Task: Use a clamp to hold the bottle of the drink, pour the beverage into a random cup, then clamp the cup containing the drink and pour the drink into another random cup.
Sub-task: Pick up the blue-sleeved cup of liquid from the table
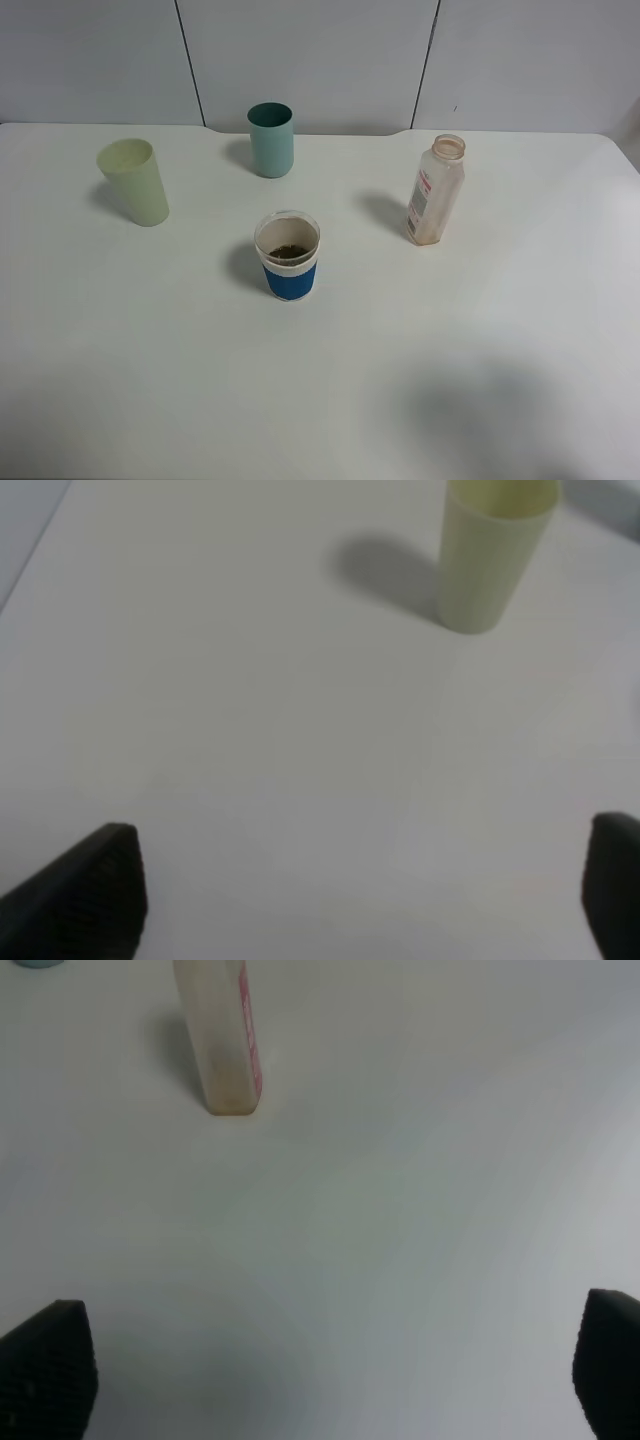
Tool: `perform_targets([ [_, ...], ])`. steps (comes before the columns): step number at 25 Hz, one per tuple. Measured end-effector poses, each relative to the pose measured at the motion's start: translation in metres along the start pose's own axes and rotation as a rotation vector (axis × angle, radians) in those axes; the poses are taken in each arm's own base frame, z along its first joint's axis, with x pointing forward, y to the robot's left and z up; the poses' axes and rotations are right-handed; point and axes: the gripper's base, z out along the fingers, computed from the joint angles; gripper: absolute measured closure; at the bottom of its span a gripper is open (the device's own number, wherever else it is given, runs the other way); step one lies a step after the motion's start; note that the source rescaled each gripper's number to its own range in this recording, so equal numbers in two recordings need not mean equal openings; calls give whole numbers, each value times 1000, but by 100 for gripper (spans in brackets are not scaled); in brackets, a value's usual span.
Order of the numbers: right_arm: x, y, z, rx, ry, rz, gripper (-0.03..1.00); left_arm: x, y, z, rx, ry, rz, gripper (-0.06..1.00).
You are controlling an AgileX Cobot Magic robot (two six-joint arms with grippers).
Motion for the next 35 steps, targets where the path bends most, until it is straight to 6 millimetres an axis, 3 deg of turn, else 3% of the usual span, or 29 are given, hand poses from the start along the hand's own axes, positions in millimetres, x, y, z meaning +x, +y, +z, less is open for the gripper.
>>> perform_targets([
  [14, -1, 9, 7, -93, -44, 51, -3, 0, 0, 0, 0, 0, 0, -1],
  [35, -1, 10, 8, -91, -43, 54, -3, 0, 0, 0, 0, 0, 0, -1],
])
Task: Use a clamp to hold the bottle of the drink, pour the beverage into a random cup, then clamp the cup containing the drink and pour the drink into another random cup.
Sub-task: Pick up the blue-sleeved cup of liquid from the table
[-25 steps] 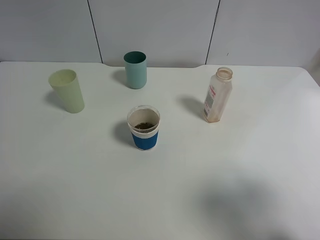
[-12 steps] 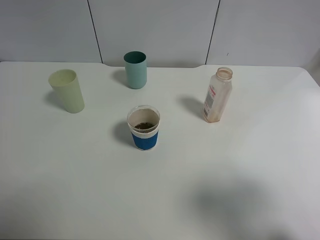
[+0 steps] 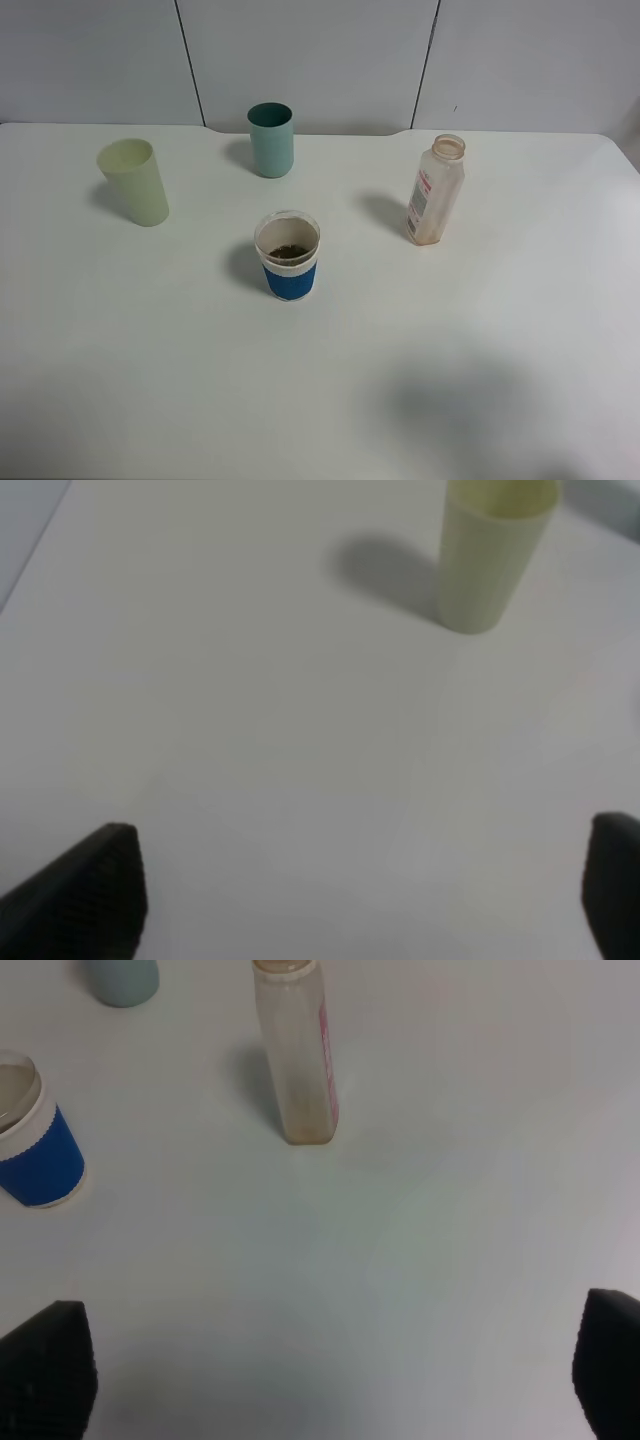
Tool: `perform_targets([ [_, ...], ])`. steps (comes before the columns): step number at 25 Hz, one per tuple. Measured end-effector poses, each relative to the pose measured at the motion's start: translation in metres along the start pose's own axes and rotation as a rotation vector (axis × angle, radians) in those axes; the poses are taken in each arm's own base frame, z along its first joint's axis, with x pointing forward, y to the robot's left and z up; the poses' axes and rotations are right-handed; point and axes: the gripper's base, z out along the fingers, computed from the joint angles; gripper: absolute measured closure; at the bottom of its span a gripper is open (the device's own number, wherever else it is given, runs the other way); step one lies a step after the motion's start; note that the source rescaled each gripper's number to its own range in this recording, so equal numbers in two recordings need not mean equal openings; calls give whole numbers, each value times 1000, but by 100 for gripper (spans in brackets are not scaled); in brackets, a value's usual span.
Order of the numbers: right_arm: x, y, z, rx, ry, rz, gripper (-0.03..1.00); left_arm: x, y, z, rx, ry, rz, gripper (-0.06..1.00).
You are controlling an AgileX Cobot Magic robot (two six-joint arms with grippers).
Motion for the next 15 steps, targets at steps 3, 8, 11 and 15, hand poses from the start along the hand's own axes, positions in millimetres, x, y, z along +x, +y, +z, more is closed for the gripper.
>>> perform_targets([
  [3, 0, 0, 0, 42, -3, 21, -3, 0, 0, 0, 0, 0, 0, -1],
  [8, 0, 1, -1, 151, -10, 76, -3, 0, 0, 0, 0, 0, 0, -1],
  [11, 1, 1, -1, 210, -14, 106, -3, 0, 0, 0, 0, 0, 0, -1],
  [15, 1, 2, -1, 245, -16, 124, -3, 0, 0, 0, 0, 0, 0, -1],
])
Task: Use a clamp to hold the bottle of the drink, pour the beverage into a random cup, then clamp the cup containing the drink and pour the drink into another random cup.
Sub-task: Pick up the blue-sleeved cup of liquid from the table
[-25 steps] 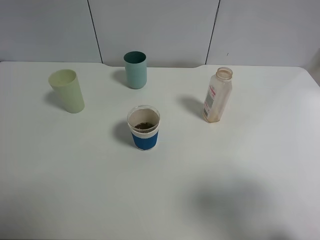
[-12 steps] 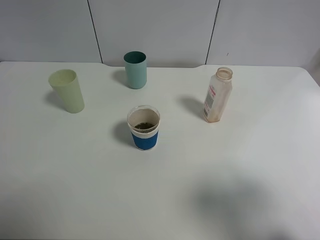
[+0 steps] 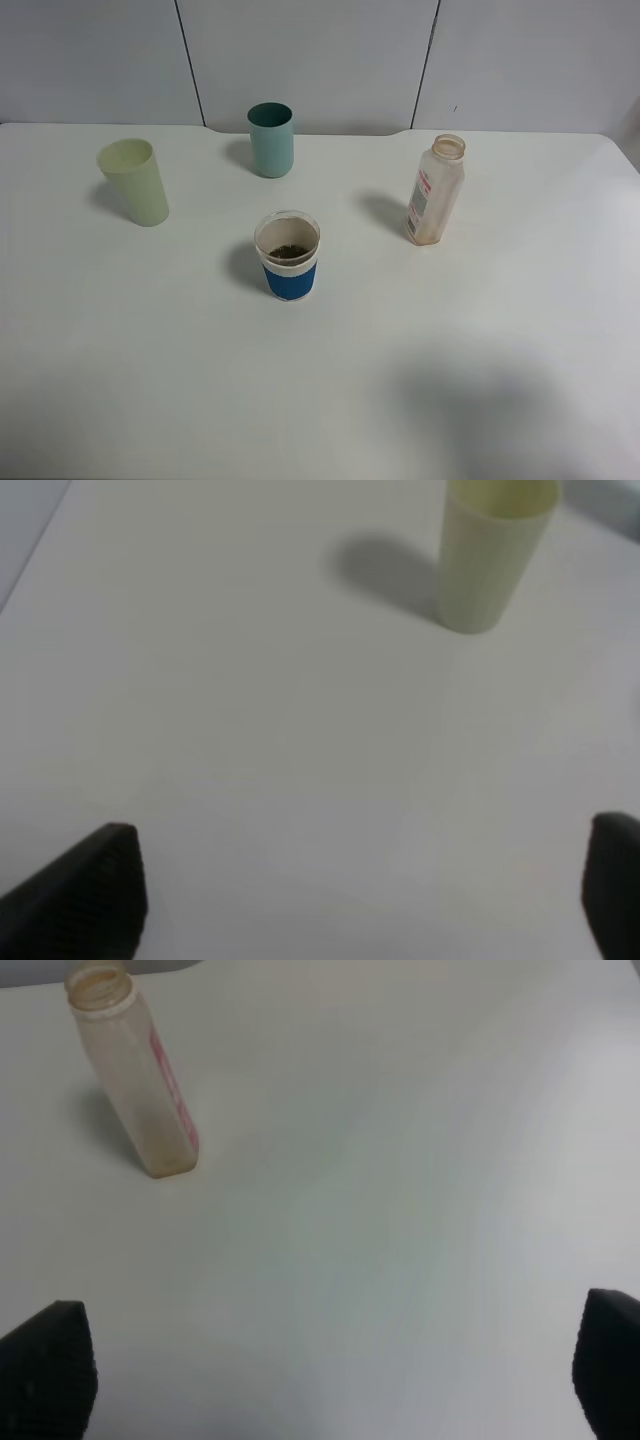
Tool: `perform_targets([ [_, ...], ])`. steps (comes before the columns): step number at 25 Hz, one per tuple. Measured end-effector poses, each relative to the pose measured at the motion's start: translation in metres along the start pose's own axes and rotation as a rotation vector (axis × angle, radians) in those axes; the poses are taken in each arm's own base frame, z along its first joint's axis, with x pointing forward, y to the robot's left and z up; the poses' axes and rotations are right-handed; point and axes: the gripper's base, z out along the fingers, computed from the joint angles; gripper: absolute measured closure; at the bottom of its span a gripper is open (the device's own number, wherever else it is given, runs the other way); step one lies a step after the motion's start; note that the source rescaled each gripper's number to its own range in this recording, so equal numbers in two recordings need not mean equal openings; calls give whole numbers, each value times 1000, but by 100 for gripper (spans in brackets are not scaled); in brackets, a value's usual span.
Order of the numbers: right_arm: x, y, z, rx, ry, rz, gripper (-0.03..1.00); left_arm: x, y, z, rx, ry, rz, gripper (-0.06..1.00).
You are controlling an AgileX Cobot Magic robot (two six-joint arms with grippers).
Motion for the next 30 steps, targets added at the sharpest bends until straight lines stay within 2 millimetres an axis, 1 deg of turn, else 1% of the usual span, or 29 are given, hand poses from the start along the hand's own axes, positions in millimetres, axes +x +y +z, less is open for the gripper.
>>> perform_targets([
  [4, 0, 0, 0, 21, -2, 11, -3, 0, 0, 0, 0, 0, 0, -1],
  [10, 0, 1, 0, 98, -7, 50, -3, 0, 0, 0, 0, 0, 0, -1],
  [30, 0, 1, 0, 103, -8, 52, -3, 0, 0, 0, 0, 0, 0, -1],
])
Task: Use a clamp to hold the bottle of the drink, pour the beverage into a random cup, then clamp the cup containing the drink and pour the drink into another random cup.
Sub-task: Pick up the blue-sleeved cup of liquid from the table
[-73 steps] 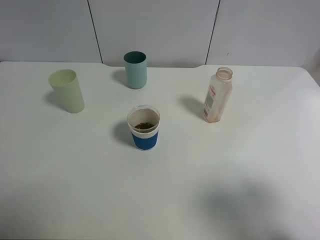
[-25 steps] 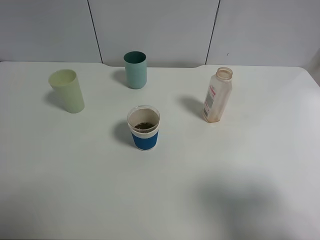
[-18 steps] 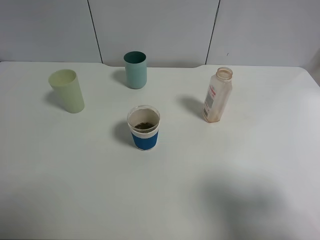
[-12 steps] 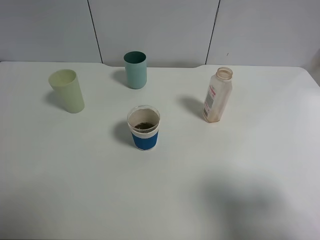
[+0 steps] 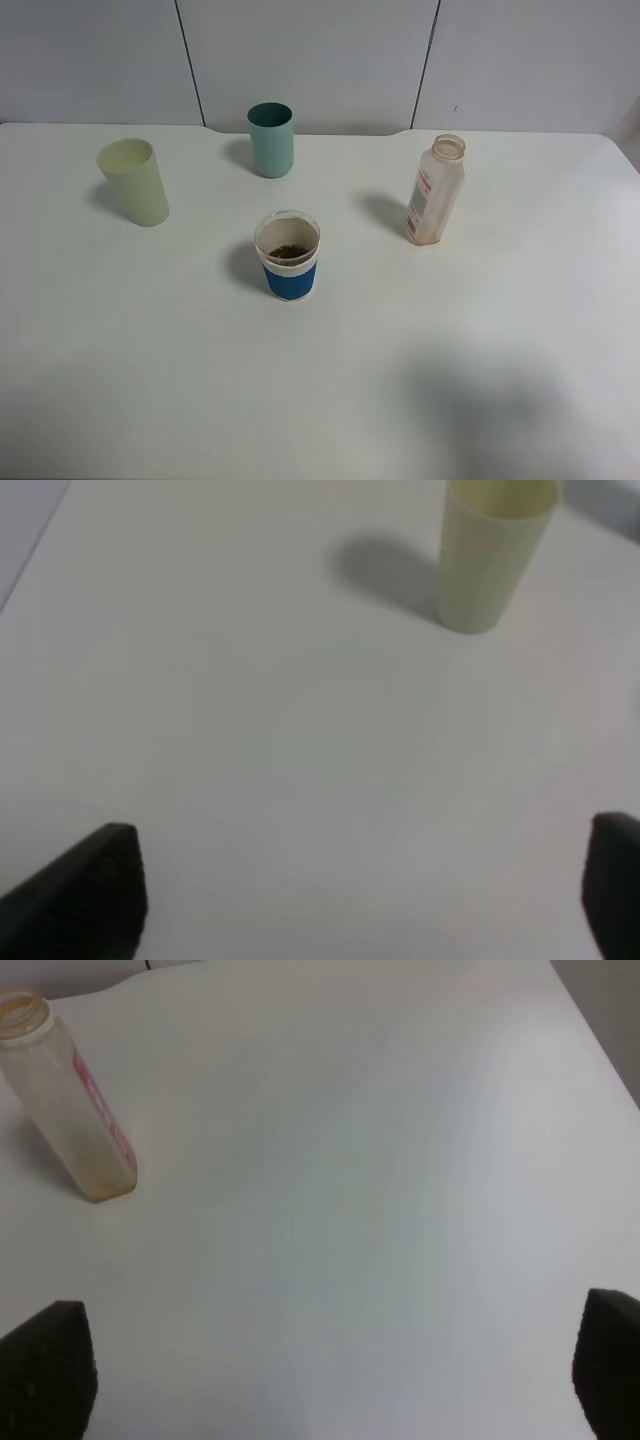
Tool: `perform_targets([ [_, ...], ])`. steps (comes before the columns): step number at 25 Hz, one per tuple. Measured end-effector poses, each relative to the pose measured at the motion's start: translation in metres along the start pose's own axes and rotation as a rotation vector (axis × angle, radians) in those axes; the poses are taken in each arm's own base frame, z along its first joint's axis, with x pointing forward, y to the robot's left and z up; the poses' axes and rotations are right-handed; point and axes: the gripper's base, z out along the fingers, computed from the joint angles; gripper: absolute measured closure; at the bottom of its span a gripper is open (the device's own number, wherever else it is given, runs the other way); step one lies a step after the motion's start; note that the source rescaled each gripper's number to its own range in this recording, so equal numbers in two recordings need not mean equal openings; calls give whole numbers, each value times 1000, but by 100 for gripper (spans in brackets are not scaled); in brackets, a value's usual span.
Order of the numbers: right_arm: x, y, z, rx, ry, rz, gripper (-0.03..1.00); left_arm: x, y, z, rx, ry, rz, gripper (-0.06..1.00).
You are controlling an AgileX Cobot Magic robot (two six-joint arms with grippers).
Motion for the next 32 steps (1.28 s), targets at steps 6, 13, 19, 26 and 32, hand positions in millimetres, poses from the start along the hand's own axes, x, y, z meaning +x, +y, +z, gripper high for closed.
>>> perform_targets([
  [6, 0, 0, 0, 0, 0, 0, -3, 0, 0, 0, 1, -5, 0, -1],
  [13, 0, 0, 0, 0, 0, 0, -3, -1, 0, 0, 1, -9, 0, -1],
  [19, 0, 0, 0, 0, 0, 0, -3, -31, -8, 5, 78, -177, -38, -1],
  [26, 0, 0, 0, 0, 0, 0, -3, -66, -24, 43, 199, -189, -84, -1],
  [32, 0, 0, 0, 0, 0, 0, -3, -75, -32, 72, 240, -133, 29, -1],
])
